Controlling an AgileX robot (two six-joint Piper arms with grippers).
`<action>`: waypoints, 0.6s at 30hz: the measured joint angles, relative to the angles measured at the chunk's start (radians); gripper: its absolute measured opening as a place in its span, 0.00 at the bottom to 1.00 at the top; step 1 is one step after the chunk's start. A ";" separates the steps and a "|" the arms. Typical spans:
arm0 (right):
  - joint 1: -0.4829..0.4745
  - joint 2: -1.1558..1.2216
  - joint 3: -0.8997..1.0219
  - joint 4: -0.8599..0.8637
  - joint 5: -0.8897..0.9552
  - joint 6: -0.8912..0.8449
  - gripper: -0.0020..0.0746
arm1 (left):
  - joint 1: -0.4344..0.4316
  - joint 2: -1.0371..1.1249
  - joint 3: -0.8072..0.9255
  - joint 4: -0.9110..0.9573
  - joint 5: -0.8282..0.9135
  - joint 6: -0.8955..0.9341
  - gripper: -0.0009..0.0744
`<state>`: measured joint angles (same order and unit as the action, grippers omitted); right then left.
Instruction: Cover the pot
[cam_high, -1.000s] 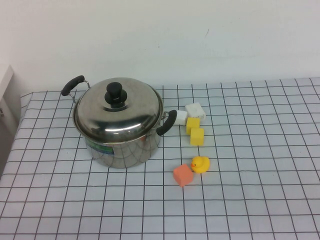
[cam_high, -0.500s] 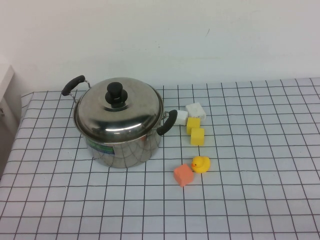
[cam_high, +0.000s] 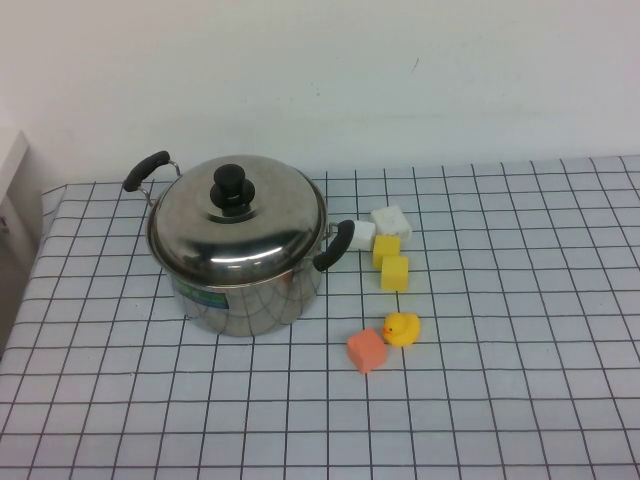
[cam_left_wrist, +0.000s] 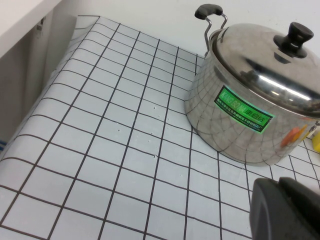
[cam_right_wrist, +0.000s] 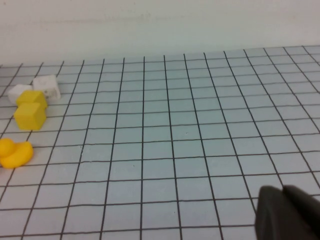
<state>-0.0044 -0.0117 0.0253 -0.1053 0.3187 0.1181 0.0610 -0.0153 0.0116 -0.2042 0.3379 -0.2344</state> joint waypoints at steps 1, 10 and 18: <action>0.000 0.000 -0.002 -0.002 0.005 0.006 0.02 | 0.000 0.000 0.000 0.000 0.000 0.000 0.01; 0.004 0.000 -0.002 -0.007 0.012 0.015 0.02 | 0.000 0.000 0.000 0.000 0.000 0.000 0.01; 0.004 0.000 -0.004 -0.007 0.016 0.015 0.02 | 0.000 0.000 0.000 0.000 0.000 0.000 0.01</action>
<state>0.0000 -0.0117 0.0214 -0.1124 0.3343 0.1331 0.0610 -0.0153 0.0116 -0.2042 0.3379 -0.2344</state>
